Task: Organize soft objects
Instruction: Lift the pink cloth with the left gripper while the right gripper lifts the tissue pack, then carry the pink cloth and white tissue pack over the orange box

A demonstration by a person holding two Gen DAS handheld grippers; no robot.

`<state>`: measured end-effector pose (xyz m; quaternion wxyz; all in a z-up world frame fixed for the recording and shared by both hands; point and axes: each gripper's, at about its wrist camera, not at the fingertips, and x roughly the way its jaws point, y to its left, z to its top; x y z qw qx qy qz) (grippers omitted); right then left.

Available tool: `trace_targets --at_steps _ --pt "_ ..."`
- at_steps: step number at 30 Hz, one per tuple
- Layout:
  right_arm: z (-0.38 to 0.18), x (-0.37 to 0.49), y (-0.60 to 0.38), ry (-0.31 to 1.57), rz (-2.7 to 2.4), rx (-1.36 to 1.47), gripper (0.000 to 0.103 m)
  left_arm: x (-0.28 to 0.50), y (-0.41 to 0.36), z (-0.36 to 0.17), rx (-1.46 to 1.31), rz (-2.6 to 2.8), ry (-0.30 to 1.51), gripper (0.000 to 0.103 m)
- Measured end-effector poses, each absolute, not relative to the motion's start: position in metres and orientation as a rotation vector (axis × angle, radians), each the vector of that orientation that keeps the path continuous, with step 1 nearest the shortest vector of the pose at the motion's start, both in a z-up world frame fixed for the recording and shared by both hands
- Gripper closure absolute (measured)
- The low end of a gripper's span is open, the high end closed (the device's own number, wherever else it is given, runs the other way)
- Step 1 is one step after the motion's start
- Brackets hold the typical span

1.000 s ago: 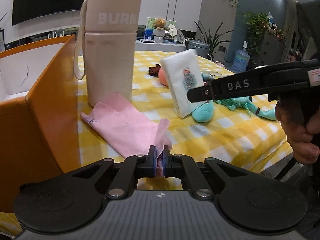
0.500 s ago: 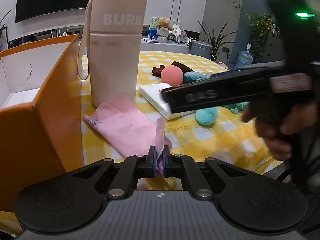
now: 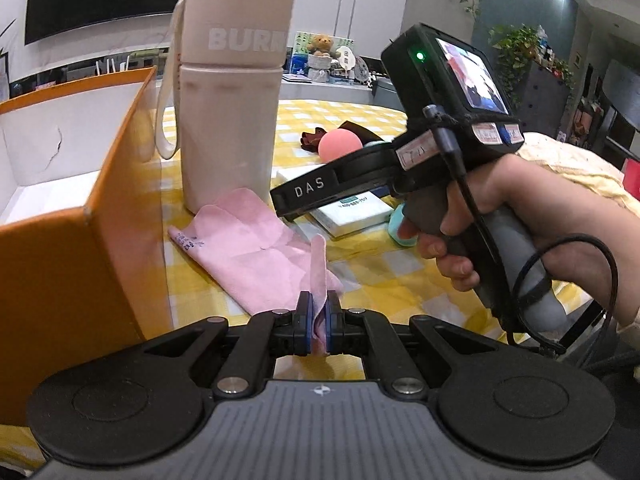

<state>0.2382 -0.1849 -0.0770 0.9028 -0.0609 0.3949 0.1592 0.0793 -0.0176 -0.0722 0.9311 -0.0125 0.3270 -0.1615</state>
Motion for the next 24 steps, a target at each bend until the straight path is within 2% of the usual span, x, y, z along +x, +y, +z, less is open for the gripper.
trace_targets --at_steps 1,4,8,16,24 --pt "-0.077 0.238 -0.185 0.812 0.328 -0.128 0.012 0.08 -0.019 -0.073 -0.022 -0.329 0.672 0.097" --pt "-0.074 0.231 -0.182 0.785 0.355 -0.141 0.037 0.08 -0.021 -0.074 -0.014 -0.313 0.687 0.098" --pt "-0.07 0.224 -0.18 0.775 0.364 -0.178 0.041 0.075 -0.021 -0.069 -0.012 -0.317 0.668 0.098" --pt "-0.055 0.219 -0.195 0.741 0.328 -0.137 0.041 0.06 -0.02 -0.054 -0.043 -0.367 0.589 0.098" --pt "-0.049 0.219 -0.203 0.71 0.34 -0.112 0.041 0.066 -0.036 -0.062 0.052 -0.304 0.565 0.095"
